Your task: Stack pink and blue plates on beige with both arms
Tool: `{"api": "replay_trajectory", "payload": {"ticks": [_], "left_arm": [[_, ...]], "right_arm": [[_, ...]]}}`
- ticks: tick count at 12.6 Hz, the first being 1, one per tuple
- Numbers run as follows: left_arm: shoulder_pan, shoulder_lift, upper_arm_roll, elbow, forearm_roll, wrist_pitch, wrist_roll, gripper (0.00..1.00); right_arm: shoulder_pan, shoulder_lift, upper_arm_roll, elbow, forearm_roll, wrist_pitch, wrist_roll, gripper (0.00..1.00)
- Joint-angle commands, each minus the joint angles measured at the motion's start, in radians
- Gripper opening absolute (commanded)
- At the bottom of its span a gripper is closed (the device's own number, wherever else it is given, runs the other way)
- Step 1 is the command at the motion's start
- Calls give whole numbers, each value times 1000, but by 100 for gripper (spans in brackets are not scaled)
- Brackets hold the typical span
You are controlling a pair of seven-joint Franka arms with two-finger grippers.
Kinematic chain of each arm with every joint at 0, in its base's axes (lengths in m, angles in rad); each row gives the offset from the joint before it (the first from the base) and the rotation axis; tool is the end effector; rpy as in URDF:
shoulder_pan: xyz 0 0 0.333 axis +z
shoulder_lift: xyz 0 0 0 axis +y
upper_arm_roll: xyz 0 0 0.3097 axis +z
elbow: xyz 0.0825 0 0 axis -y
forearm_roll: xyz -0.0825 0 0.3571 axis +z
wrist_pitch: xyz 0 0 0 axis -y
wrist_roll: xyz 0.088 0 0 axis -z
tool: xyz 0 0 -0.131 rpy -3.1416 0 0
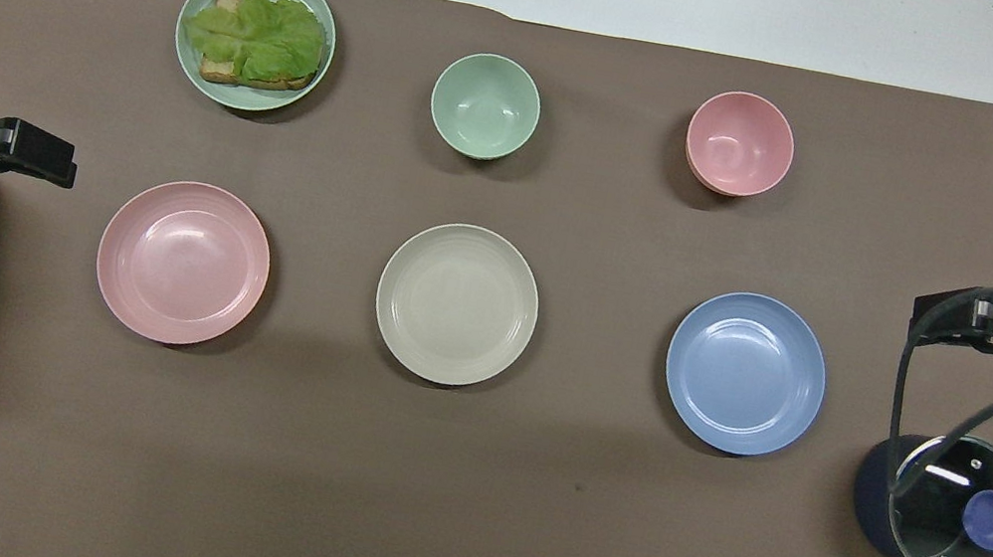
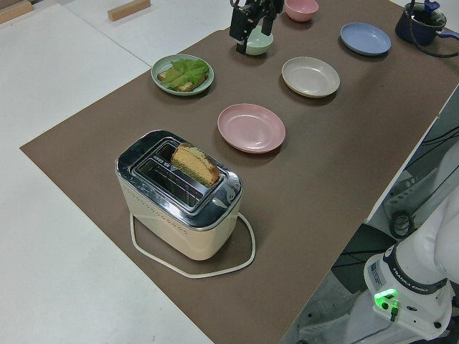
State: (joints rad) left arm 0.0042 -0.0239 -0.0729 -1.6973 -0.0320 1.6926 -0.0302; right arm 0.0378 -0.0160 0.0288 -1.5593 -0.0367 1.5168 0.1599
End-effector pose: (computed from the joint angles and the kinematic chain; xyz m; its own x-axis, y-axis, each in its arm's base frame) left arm 0.5277 -0.0405 0.5608 0.9992 -0.0346 0.0182 -0.0352 -0.9989 0.0307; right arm 0.5159 0.0295 0.6031 0.9953 -0.0951 -0.0202 -0.0942 -0.9947 0.0409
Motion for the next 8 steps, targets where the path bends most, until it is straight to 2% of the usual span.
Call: {"api": "replay_trajectory", "payload": {"ticks": [1, 6, 8], "left_arm": [[-4, -21, 10, -16, -14, -4, 19, 100], [-4, -30, 10, -33, -14, -2, 19, 100], [-4, -24, 10, -95, -14, 21, 16, 100]], "right_arm": [[2, -4, -4, 7, 12, -7, -20, 100], [4, -4, -3, 7, 11, -6, -19, 100], [4, -4, -3, 7, 11, 0, -19, 100]]}}
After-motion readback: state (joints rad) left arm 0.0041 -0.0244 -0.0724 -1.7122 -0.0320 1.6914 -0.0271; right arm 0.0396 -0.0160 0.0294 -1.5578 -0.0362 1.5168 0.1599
